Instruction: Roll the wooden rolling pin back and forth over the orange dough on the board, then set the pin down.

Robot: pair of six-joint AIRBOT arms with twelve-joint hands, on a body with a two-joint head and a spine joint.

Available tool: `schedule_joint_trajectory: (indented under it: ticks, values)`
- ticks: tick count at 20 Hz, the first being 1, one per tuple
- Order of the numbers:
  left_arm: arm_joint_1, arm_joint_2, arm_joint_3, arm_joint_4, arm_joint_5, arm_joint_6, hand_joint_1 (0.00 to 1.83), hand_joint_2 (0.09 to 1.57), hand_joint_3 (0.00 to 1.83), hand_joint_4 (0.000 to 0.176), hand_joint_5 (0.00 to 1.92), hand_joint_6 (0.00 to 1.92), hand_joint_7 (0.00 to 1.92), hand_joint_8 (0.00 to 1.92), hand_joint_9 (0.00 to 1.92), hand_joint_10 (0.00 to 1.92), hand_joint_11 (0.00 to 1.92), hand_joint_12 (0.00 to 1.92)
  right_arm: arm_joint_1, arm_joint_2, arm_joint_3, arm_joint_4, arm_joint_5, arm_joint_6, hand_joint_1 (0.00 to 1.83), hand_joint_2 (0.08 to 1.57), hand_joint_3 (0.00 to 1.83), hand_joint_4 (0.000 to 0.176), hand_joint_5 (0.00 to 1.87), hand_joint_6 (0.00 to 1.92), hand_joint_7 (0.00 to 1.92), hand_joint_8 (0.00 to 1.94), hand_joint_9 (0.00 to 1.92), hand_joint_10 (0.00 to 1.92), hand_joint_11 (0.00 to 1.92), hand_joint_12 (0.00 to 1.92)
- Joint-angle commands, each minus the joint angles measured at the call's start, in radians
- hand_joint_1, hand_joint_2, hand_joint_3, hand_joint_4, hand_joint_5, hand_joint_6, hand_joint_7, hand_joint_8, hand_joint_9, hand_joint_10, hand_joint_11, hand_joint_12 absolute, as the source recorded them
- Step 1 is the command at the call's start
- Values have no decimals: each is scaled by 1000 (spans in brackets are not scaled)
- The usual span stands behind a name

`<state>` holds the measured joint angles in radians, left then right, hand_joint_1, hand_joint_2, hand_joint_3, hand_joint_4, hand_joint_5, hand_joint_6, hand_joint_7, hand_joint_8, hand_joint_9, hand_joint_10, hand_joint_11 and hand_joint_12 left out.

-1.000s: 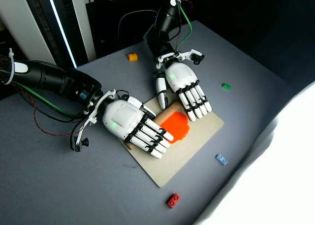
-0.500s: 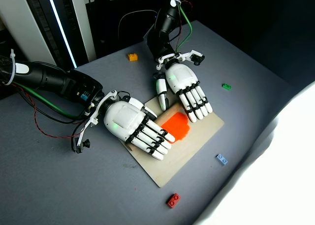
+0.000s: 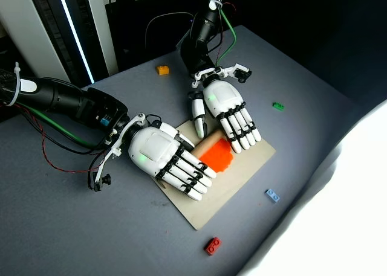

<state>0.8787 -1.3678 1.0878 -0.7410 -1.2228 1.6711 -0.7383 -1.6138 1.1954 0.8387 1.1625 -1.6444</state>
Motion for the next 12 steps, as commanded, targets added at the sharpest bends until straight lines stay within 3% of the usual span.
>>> schedule_joint_trajectory:
  ticks: [1,12]
  values:
    - [-5,-1,6,43,-81,9,0,1387,22,0,0,0,0,0,0,0,0,0,12,0,3,-71,87,7,0,1468,3,0,67,1,55,0,21,0,0,0]
    - [-35,-15,42,13,-49,-33,0,1381,15,0,0,0,0,0,0,0,0,0,35,-5,43,-58,73,43,0,1467,2,0,56,0,49,0,17,0,0,0]
